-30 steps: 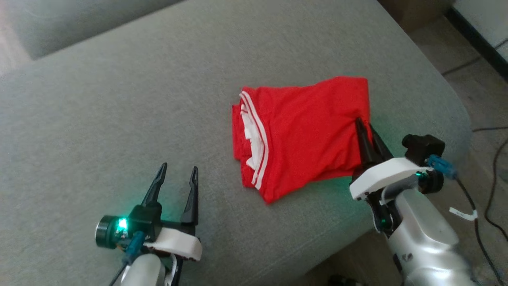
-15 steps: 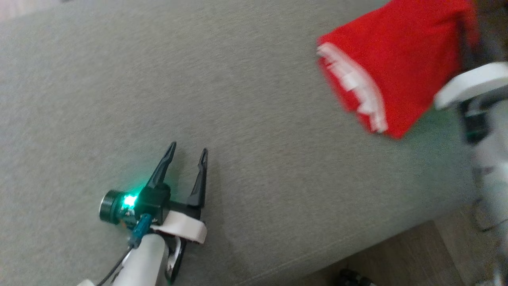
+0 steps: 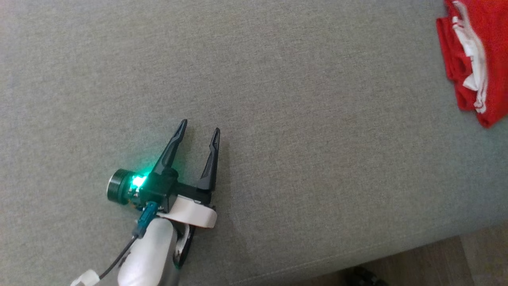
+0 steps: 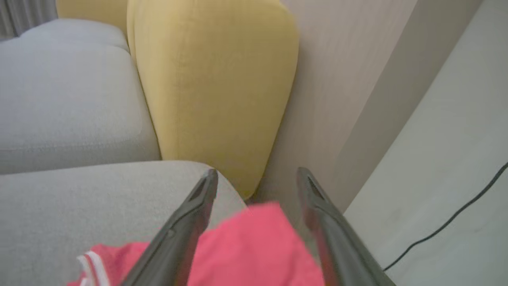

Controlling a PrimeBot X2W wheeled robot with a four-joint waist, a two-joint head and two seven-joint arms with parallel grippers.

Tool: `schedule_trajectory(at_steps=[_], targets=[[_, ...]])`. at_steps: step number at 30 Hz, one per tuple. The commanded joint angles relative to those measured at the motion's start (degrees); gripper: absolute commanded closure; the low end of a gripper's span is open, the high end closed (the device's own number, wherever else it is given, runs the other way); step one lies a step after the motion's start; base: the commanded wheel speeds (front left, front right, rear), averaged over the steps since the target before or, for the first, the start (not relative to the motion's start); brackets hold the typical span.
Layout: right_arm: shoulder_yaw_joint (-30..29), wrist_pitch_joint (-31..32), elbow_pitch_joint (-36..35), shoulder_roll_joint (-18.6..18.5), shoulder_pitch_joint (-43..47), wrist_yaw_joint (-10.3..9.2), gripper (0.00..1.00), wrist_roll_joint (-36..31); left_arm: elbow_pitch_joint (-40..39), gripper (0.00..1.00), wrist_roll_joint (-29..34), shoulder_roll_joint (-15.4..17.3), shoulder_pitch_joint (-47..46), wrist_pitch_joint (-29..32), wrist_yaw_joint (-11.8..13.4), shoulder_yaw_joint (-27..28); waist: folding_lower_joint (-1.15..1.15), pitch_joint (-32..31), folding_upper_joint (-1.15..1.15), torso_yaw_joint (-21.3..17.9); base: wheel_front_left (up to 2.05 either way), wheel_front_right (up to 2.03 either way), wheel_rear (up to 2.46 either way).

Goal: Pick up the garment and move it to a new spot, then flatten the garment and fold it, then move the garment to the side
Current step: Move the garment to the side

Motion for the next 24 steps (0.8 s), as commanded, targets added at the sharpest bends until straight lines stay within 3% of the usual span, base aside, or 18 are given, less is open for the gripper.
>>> schedule_trajectory(at_steps=[1,11,17,24], targets=[[0.33,-0.38,-3.99,0.67,0.12,-0.04,0.0,-0.66,0.8,0.0,0.26,1.84,0.74,0.2,0.56,3.33,-0.01,-0.48,0.0,-0.03,0.0,0.0,0.0],[14.16,-0.38,-18.86,14.03,8.83,-0.04,0.0,6.13,0.86,0.0,-1.28,1.77,2.51,0.2,1.8,4.72,-0.01,-6.42,0.0,1.74,0.0,0.0,0.0],[19.22,-0.38,-22.34,18.03,17.53,-0.04,0.0,10.04,1.1,0.0,-2.89,1.75,4.51,0.2,2.98,5.57,-0.01,-11.28,0.0,5.5,0.0,0.0,0.0],[19.45,-0.38,-22.91,20.54,28.93,-0.04,0.0,11.46,2.26,0.0,-4.0,1.74,7.63,0.2,4.03,6.6,-0.01,-16.08,0.0,10.69,0.0,0.0,0.0]])
